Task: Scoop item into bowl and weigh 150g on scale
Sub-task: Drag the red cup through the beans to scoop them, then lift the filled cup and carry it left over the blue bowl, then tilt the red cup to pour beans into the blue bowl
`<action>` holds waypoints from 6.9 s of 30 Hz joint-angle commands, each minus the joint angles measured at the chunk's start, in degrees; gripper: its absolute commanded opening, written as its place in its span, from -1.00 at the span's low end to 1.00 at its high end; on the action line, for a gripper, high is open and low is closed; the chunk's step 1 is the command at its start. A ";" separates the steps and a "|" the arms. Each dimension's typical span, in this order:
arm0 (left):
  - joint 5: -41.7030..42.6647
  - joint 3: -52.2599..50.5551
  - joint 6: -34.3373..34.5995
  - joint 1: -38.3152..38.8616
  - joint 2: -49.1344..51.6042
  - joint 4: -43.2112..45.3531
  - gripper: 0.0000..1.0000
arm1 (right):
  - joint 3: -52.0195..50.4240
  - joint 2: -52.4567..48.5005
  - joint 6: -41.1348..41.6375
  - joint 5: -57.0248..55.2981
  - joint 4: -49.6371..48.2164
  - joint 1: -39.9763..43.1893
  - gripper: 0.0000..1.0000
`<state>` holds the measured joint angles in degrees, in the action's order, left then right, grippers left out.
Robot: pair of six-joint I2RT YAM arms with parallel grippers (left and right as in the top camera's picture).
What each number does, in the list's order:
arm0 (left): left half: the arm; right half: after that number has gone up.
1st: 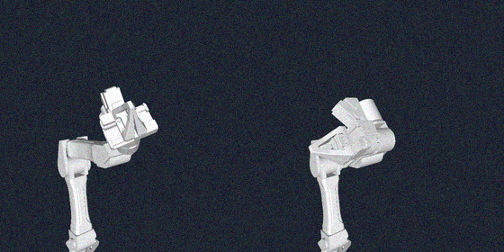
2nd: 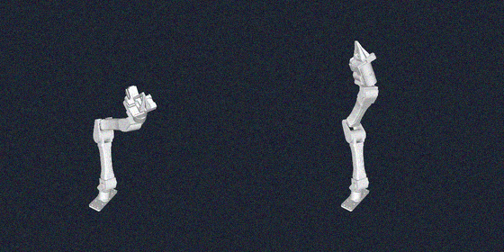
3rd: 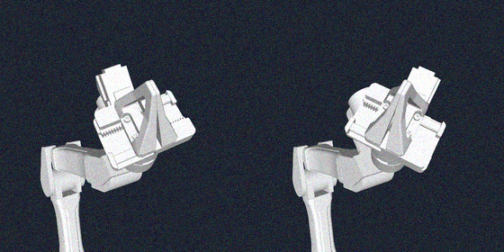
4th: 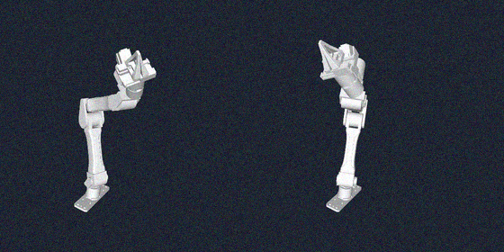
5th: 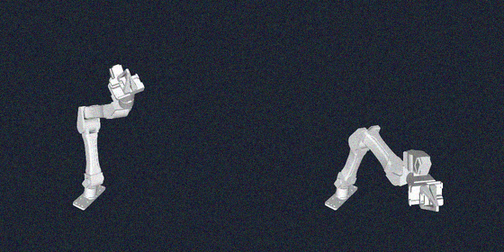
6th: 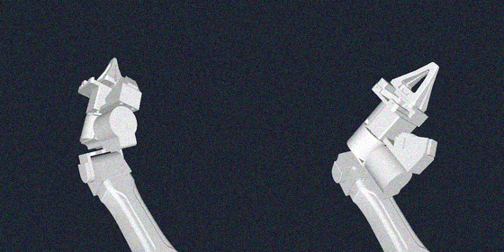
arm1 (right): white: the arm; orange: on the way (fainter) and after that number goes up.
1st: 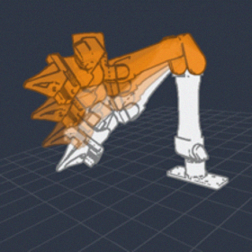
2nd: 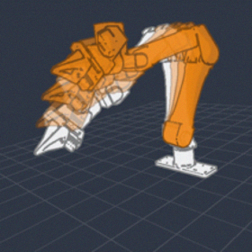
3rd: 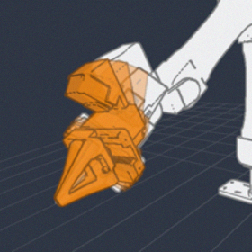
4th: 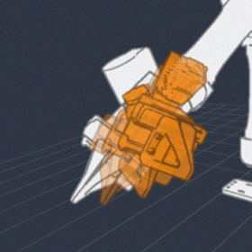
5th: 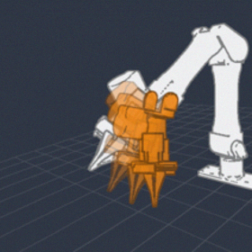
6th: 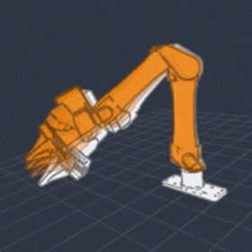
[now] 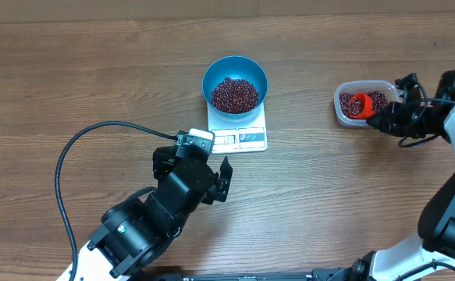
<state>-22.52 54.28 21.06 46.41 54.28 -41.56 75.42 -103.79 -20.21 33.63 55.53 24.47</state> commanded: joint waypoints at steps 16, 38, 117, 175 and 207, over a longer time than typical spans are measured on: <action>0.09 -0.46 0.83 -0.31 0.09 0.24 0.99 | 1.68 -0.46 -1.14 -15.78 -2.38 -5.22 -0.93; 0.13 -0.46 0.83 -0.31 0.09 0.24 0.99 | 1.68 -3.72 -1.09 -6.23 0.31 -7.52 -0.93; 0.11 -0.46 0.83 -0.31 0.09 0.26 0.99 | 2.36 -3.69 -4.31 40.00 2.58 -13.22 -0.93; 0.11 -0.46 0.83 -0.31 0.09 0.26 0.99 | 15.52 -3.69 -13.33 -3.21 -7.32 -39.67 -0.93; 0.13 -0.46 0.83 -0.31 0.09 0.24 0.99 | 15.52 -3.69 -11.34 -2.95 -7.48 -39.85 -0.93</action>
<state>-22.52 54.28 21.08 46.41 54.28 -41.56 89.36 -107.44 -31.73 30.63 48.21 -15.14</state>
